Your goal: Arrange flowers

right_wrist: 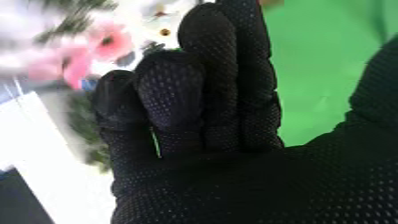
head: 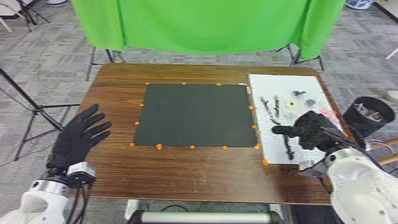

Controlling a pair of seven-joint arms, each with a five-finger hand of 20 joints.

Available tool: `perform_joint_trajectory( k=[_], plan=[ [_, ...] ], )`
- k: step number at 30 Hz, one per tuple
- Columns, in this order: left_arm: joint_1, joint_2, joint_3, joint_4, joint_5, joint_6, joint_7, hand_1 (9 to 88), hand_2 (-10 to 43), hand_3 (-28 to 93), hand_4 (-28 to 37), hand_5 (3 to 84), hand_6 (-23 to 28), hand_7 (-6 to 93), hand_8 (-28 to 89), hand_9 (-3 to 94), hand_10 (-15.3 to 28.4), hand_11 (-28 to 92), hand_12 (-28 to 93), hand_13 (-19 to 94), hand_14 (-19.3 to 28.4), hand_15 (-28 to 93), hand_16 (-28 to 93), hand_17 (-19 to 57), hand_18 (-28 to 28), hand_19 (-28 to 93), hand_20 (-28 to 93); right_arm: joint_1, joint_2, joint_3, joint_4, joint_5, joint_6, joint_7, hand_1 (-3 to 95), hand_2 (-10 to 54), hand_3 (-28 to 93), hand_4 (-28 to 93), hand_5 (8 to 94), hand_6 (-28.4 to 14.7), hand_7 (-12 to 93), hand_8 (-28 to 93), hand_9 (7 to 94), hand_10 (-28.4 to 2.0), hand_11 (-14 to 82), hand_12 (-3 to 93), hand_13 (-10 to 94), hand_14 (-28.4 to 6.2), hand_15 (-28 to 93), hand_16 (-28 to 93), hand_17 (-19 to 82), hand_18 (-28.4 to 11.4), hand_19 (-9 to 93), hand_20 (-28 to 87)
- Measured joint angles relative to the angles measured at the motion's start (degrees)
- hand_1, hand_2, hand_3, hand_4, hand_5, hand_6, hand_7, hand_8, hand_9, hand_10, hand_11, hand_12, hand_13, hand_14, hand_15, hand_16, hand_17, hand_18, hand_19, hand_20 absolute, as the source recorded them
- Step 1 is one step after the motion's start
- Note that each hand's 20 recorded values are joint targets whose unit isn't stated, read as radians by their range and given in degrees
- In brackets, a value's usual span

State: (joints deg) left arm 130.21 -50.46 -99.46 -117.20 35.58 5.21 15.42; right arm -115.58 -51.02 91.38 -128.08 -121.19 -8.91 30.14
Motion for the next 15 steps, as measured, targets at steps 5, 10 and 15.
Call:
perform_joint_trajectory(
  k=[5,10,15],
  plan=[
    [0.10,0.21,-0.03,-0.01,-0.05,0.03,0.08,25.7,-5.5,69,-24.0,28.1,3.3,20.8,-11,24.1,12.0,24,16,21,15.6,39,-1,-7.9,22.9,48,11,0.47,0.12,-0.73,-0.24,-10.83,-7.80,1.98,11.9,-9.5,71,-28,68.7,-0.8,38,-15,75.7,-13.9,45.0,29.5,69,-12.2,73,24,36,-22.1,93,47],
    [0.13,0.37,-0.03,-0.01,-0.10,0.07,0.10,25.8,-5.5,69,-24.0,28.1,3.2,20.8,-11,24.2,12.0,24,16,21,15.6,39,-1,-7.8,22.9,49,11,2.48,0.49,-3.47,2.91,-13.16,-8.73,3.33,13.2,-9.5,73,-28,69.3,-0.5,39,-15,74.5,-14.2,48.3,31.1,69,-12.2,73,23,37,-22.0,93,47],
    [0.16,0.38,-0.03,0.00,-0.11,0.07,0.10,25.8,-5.5,69,-24.1,28.1,3.2,20.9,-11,24.1,12.0,24,16,21,15.7,39,-1,-7.8,22.9,49,11,4.28,0.54,-5.96,5.86,-12.96,-8.73,4.77,14.9,-9.5,74,-28,68.1,-0.4,40,-16,73.2,-13.8,49.9,32.1,68,-12.0,74,24,37,-21.9,93,48]
  ],
)
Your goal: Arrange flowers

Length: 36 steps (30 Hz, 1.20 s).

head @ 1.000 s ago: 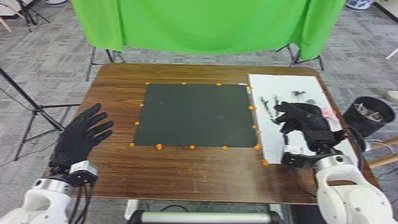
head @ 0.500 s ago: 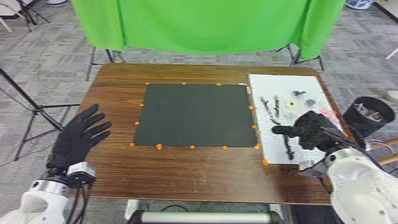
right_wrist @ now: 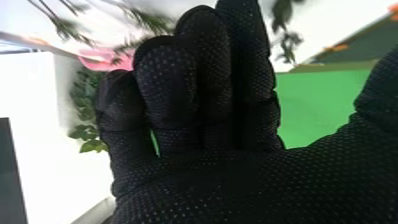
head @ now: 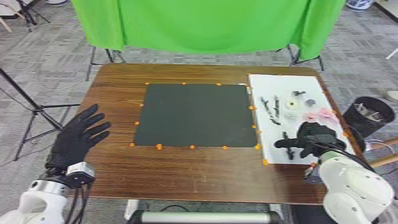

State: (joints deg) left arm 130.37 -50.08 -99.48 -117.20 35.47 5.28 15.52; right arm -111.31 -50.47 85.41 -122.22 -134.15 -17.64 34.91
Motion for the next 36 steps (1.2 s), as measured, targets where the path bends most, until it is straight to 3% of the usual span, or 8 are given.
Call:
perform_joint_trajectory(
  k=[13,16,21,27,36],
  plan=[
    [0.40,-0.01,-0.38,-0.02,0.00,0.02,0.00,25.8,-5.4,69,-24.0,28.1,3.2,20.9,-11,24.2,12.0,24,16,21,15.8,39,-1,-7.7,22.9,49,11,0.41,1.06,-2.89,-0.65,-1.66,-3.11,5.13,28.0,-9.5,79,-28,69.3,1.0,46,-18,73.6,-12.4,56.2,34.0,70,-10.9,77,25,38,-21.4,93,50],
    [0.39,-0.03,-0.36,-0.02,-0.01,0.02,-0.01,25.7,-5.4,69,-23.9,28.1,3.2,20.9,-11,24.2,12.0,24,16,21,15.8,39,-1,-7.7,22.9,49,11,1.12,1.20,-4.10,-0.66,-1.94,-3.46,5.80,33.4,-9.5,76,-28,70.8,1.2,47,0,75.8,-11.6,56.9,33.9,72,-10.1,78,26,40,-21.2,93,52],
    [0.35,-0.03,-0.28,-0.01,-0.03,0.02,-0.02,25.7,-5.3,69,-23.9,28.1,3.2,20.9,-11,24.1,11.9,24,16,21,15.7,39,-1,-7.7,22.9,49,10,1.74,1.20,-5.67,-0.14,-2.73,-3.02,5.50,42.1,-9.5,75,-28,72.7,0.8,49,3,78.8,-10.4,56.6,34.7,74,-9.5,78,27,42,-21.3,93,55],
    [0.31,-0.03,-0.24,-0.01,-0.05,0.02,-0.04,25.6,-5.4,69,-24.1,28.1,3.2,20.9,-11,24.2,12.0,24,16,21,15.7,39,-1,-7.8,22.9,49,10,1.75,1.16,-6.66,1.02,-3.43,0.57,2.92,47.4,-9.5,78,-28,74.2,0.8,48,5,79.9,-10.3,56.6,35.5,75,-9.0,78,28,44,-20.7,93,56],
    [0.23,-0.03,-0.13,0.01,-0.08,0.01,-0.09,25.7,-5.1,69,-24.3,28.1,3.2,20.9,-11,24.2,12.0,24,16,21,15.7,39,-1,-7.8,22.9,49,10,0.22,1.39,-5.80,3.84,-3.33,8.82,-4.60,42.0,-8.7,87,-23,70.1,-1.5,58,14,78.6,-10.8,65.2,38.2,74,-10.0,84,31,43,-21.3,93,62]
  ],
)
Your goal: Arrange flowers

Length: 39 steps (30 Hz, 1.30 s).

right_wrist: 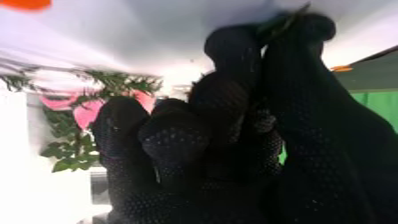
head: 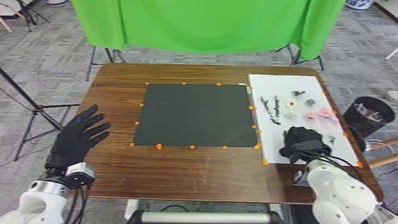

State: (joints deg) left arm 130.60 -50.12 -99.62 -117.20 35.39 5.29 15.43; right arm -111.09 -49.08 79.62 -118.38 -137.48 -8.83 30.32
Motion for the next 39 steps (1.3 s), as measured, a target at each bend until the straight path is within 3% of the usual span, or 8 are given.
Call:
perform_joint_trajectory(
  k=[10,17,25,28,31,33,36,39],
  plan=[
    [0.11,0.04,-0.22,-0.01,-0.07,0.01,0.16,25.5,-5.1,69,-24.3,28.1,3.2,20.9,-11,24.2,12.0,24,16,21,15.8,39,-1,-7.9,22.9,49,10,-2.38,0.59,1.01,0.34,1.74,6.64,-0.33,38.3,-9.5,90,-16,74.3,-1.8,57,20,81.1,-11.4,69.1,39.3,75,-11.1,88,33,44,-22.2,93,69],
    [0.47,0.72,-1.19,-0.17,-0.12,0.04,0.27,25.4,-5.2,70,-24.2,28.1,3.2,20.8,-11,24.1,12.0,24,16,21,15.7,39,-1,-7.9,22.8,49,10,-2.02,1.12,2.76,-1.85,4.78,7.16,0.35,37.9,-9.5,90,-15,75.4,-2.0,56,21,81.6,-10.8,69.5,39.6,76,-11.0,88,33,45,-22.2,93,70],
    [2.26,1.88,-3.00,-1.14,-0.07,0.03,0.27,25.5,-5.4,70,-24.2,28.1,3.2,20.7,-11,24.1,12.0,24,16,21,15.7,39,-1,-7.9,22.8,49,10,3.24,1.56,0.58,-3.03,6.13,7.53,1.55,37.7,-9.5,90,-15,76.1,-1.9,56,21,82.2,-9.5,69.4,39.7,77,-10.4,88,33,47,-22.3,93,71],
    [2.43,1.99,-3.14,-1.15,-0.07,0.03,0.27,25.5,-5.5,70,-24.2,28.0,3.2,20.7,-11,24.1,12.0,24,16,21,15.7,39,-1,-7.9,22.8,49,10,5.47,1.70,-0.60,-3.62,5.62,7.31,3.00,39.4,-9.5,84,-21,75.0,-0.7,54,17,80.6,-9.4,67.9,41.2,76,-10.2,87,34,45,-22.0,93,69],
    [2.44,1.99,-3.13,-1.15,-0.07,0.03,0.28,25.4,-5.5,70,-24.2,28.0,3.2,20.7,-11,24.1,12.0,24,16,21,15.7,39,-1,-7.9,22.8,48,10,6.41,1.68,-0.54,-4.18,3.82,5.15,5.35,32.2,-9.5,82,-26,73.9,-0.7,45,11,77.9,-10.4,66.5,41.6,74,-10.3,86,33,44,-21.9,93,67],
    [2.44,1.99,-3.10,-1.15,-0.07,0.03,0.30,25.4,-5.6,70,-24.1,28.0,3.1,20.8,-11,24.1,12.0,24,16,21,15.7,39,-1,-7.9,22.8,48,10,6.42,1.60,-0.10,-4.65,1.97,1.19,7.43,24.2,-9.5,80,-27,70.5,-1.1,45,-11,74.3,-11.3,66.2,42.0,71,-10.4,85,33,42,-21.5,93,64],
    [2.52,1.99,-3.10,-1.15,-0.09,0.04,0.36,25.4,-5.5,70,-24.1,28.0,3.2,20.8,-11,24.2,11.9,23,16,21,15.7,39,-1,-7.9,22.8,48,10,6.14,1.39,0.93,-5.46,0.54,-6.12,9.99,19.5,-9.5,77,-28,69.8,-1.6,43,-13,73.0,-11.9,65.3,42.6,70,-10.5,85,33,41,-21.6,93,64],
    [2.58,1.99,-3.09,-1.12,-0.10,0.03,0.37,25.4,-5.5,70,-24.1,28.0,3.1,20.8,-11,24.1,11.9,23,16,21,15.7,39,-1,-7.9,22.8,48,10,5.55,1.13,2.15,-5.91,1.37,-10.06,10.50,18.2,-9.5,76,-28,70.0,-1.5,42,-13,73.0,-12.0,64.9,42.6,70,-10.5,85,33,41,-21.6,93,63]
  ],
)
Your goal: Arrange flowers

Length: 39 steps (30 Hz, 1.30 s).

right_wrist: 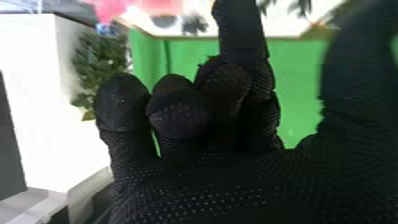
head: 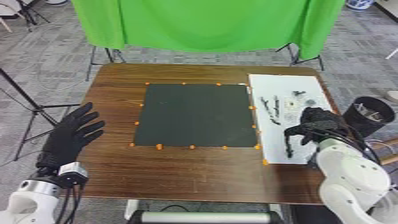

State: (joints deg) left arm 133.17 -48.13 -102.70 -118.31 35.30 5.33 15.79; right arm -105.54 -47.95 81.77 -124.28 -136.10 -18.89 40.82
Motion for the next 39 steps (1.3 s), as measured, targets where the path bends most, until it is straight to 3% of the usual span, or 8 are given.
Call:
perform_joint_trajectory(
  k=[19,21,24,28,30,34,39],
  plan=[
    [-0.04,-0.05,0.39,0.04,0.06,-0.05,-0.17,25.5,-5.5,69,-24.1,28.0,3.1,20.9,-11,24.2,11.9,24,16,21,15.7,39,-1,-7.9,22.8,48,10,-0.41,-1.38,-2.09,2.05,2.44,-3.64,2.12,26.2,-9.5,79,-28,71.0,-1.0,40,-14,73.4,-12.4,63.5,41.8,71,-10.3,84,32,41,-21.6,93,61],
    [-0.06,-0.08,0.42,0.04,0.06,-0.05,-0.21,25.6,-5.4,69,-24.1,27.9,3.1,20.9,-11,24.1,11.9,24,16,21,15.7,39,-1,-8.0,22.8,48,11,-0.38,-1.38,-2.64,2.57,2.32,-3.40,2.31,30.3,-9.5,80,-28,71.3,-0.8,39,-8,74.4,-11.9,63.5,41.7,72,-9.7,83,32,42,-21.3,93,61],
    [-0.08,-0.10,0.48,0.06,0.06,-0.05,-0.25,25.5,-5.5,69,-24.0,28.0,3.2,20.8,-11,24.1,12.0,24,16,21,15.7,39,-1,-7.9,22.8,48,10,-0.20,-1.24,-4.02,3.60,1.05,-0.54,2.26,39.2,-9.5,75,-28,73.7,-0.5,35,4,77.2,-11.1,64.2,42.3,74,-9.1,84,33,45,-21.3,93,63],
    [-0.21,-0.10,0.70,0.09,0.08,-0.06,-0.34,25.4,-5.4,70,-24.0,27.9,3.2,20.8,-11,24.1,12.0,24,16,21,15.7,39,-1,-8.0,22.8,48,10,-0.27,-0.90,-6.37,5.65,-2.10,7.91,1.43,48.8,-9.5,73,-28,81.3,1.4,31,4,82.5,-9.4,64.2,43.3,79,-8.1,83,34,49,-21.5,93,65],
    [-0.25,-0.12,0.74,0.09,0.09,-0.08,-0.38,25.5,-5.5,69,-24.1,27.9,3.2,20.9,-11,24.1,12.0,24,16,21,15.7,39,-1,-8.0,22.8,48,10,-0.52,-0.91,-6.68,6.08,-2.59,9.64,0.83,51.7,-9.5,72,-28,84.8,2.0,30,4,84.5,-9.0,64.0,43.5,80,-8.1,83,35,50,-21.5,93,66],
    [-0.36,-0.15,0.77,0.11,0.11,-0.09,-0.48,25.4,-5.6,70,-24.1,28.0,3.1,20.8,-11,24.1,11.9,24,16,21,15.6,39,-1,-7.9,22.8,48,10,-0.71,-0.94,-6.73,6.13,-2.62,9.51,-0.39,52.2,-9.5,75,-28,85.4,1.3,30,6,84.9,-8.8,64.4,44.5,81,-8.2,83,35,50,-21.8,93,67],
    [-0.42,-0.15,0.82,0.14,0.11,-0.10,-0.55,25.5,-5.3,69,-24.2,27.8,3.1,20.8,-11,24.0,11.9,24,16,21,15.6,39,-1,-8.0,22.8,48,10,-0.82,-1.03,-6.32,6.13,-1.54,9.14,-1.86,47.7,-9.5,86,-28,79.7,-0.8,39,16,81.5,-8.6,67.0,46.8,79,-7.2,84,36,49,-21.2,93,67]
  ],
)
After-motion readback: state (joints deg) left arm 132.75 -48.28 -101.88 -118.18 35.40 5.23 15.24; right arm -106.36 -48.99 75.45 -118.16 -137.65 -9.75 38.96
